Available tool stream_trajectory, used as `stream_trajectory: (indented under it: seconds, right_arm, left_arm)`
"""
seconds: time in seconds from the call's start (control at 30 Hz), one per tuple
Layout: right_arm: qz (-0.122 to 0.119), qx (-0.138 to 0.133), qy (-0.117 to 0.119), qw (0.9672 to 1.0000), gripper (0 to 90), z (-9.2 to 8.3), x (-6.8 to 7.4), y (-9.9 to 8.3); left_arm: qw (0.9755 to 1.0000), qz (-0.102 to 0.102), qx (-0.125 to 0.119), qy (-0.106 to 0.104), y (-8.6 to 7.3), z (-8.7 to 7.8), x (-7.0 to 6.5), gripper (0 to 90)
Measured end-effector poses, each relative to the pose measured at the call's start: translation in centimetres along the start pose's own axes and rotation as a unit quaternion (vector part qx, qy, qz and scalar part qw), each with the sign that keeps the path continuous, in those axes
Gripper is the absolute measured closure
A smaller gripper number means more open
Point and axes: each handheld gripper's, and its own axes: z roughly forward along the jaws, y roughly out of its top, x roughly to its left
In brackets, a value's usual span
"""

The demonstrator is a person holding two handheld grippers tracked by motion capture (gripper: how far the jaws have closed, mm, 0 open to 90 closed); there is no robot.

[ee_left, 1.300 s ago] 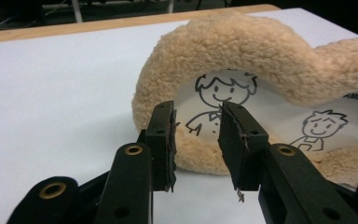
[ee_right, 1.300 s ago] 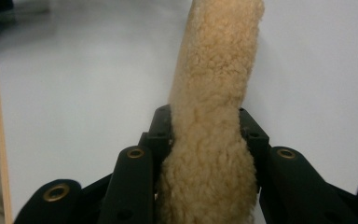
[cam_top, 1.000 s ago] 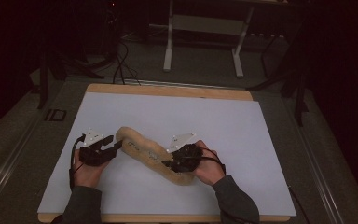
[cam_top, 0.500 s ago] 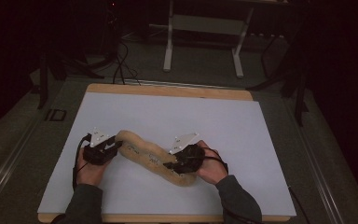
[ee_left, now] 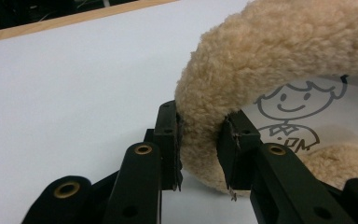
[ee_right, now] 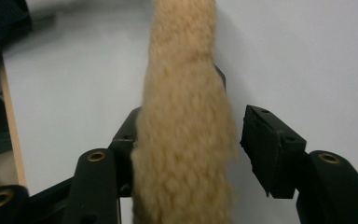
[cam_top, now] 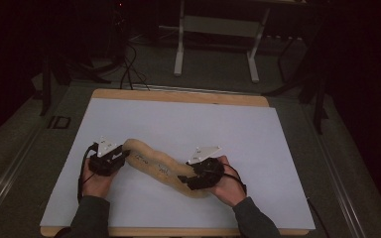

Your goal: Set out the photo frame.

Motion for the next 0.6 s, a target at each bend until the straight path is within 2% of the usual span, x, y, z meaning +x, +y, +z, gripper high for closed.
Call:
stream_trajectory:
  seconds: [0.2,0.6]
  right_arm:
    - [0.024,0.002,-0.004,0.9997,46.4,-0.3,0.2,-1.0]
    - [0.075,-0.004,-0.004,0.9972,44.5,-0.4,-0.2,-4.2]
  left_arm:
    - [1.0,-0.004,0.001,-0.001,0.0,0.0,0.0,71.7]
    - [1.0,-0.008,0.0,-0.003,0.0,0.0,0.0,71.6]
